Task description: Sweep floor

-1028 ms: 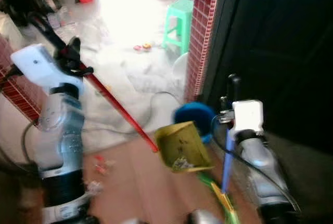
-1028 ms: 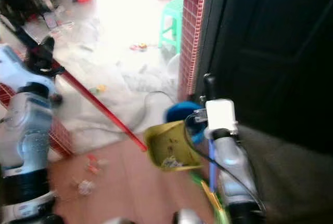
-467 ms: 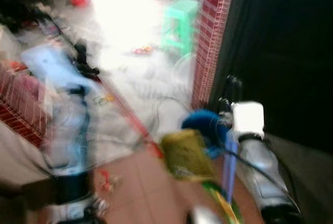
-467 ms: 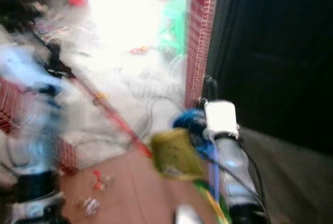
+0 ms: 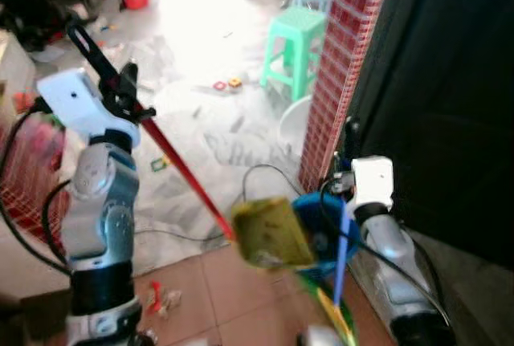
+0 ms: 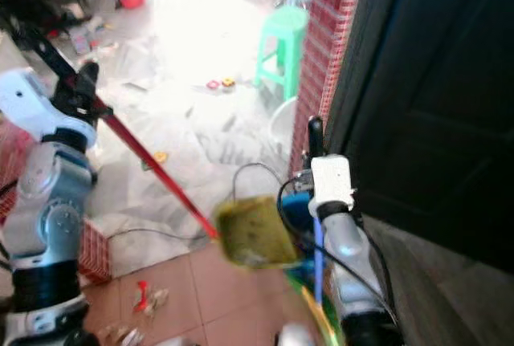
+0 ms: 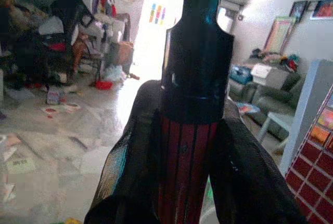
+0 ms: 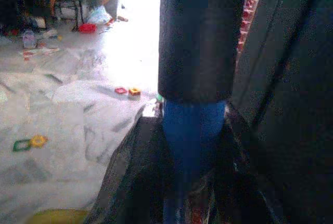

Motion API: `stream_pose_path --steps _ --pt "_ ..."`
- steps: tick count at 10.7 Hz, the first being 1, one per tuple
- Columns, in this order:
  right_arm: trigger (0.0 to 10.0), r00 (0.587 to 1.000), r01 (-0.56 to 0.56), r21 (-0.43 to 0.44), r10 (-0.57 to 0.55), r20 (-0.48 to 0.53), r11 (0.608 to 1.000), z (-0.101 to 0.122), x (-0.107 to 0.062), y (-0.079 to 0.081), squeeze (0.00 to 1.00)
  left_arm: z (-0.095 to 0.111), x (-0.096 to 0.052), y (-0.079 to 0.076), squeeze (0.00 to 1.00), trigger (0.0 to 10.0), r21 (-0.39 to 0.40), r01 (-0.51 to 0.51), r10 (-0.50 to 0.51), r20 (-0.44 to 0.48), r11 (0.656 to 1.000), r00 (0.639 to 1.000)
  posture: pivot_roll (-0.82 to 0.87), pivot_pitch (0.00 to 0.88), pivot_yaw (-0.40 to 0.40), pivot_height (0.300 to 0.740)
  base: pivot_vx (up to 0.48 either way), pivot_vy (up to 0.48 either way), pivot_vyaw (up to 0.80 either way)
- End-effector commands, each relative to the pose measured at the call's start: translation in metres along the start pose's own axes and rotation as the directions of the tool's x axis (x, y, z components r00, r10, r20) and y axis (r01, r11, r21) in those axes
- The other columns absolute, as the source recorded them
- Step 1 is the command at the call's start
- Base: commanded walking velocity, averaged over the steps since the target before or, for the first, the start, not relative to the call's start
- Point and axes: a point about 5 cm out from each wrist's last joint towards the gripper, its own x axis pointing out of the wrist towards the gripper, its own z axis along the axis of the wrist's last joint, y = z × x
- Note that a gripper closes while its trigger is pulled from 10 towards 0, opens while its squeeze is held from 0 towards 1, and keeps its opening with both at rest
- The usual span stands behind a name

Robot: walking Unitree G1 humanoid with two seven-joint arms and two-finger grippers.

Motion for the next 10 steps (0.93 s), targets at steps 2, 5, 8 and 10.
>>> stream_pose_path --steps 2,5,8,10 --pt "10.0 0.999 -0.003 -0.022 0.004 0.043 1.000 0.010 0.005 -0.001 0.00 0.013 0.001 -0.014 0.00 10.0 -0.033 0.054 -0.051 0.069 0.998 0.996 -0.14 0.000 0.066 0.740 0.407 -0.247 0.00" --pt "10.0 0.999 -0.009 -0.020 0.009 0.046 1.000 0.010 0.007 0.000 0.00 0.009 -0.004 -0.022 0.00 10.0 -0.006 0.089 -0.088 0.079 0.996 0.993 -0.14 0.000 0.065 0.740 0.131 -0.090 0.00" --pt "10.0 0.999 -0.011 -0.022 0.012 0.045 1.000 0.010 0.007 0.001 0.00 0.014 -0.007 -0.035 0.00 10.0 0.133 0.171 -0.187 0.121 0.976 0.975 -0.14 0.000 0.066 0.740 0.000 0.000 0.00" --pt "10.0 0.999 -0.009 -0.022 0.010 0.046 1.000 0.010 0.007 0.000 0.00 0.018 -0.008 -0.041 0.00 10.0 0.178 0.198 -0.224 0.141 0.964 0.964 -0.14 0.000 0.063 0.740 0.000 0.000 0.00"
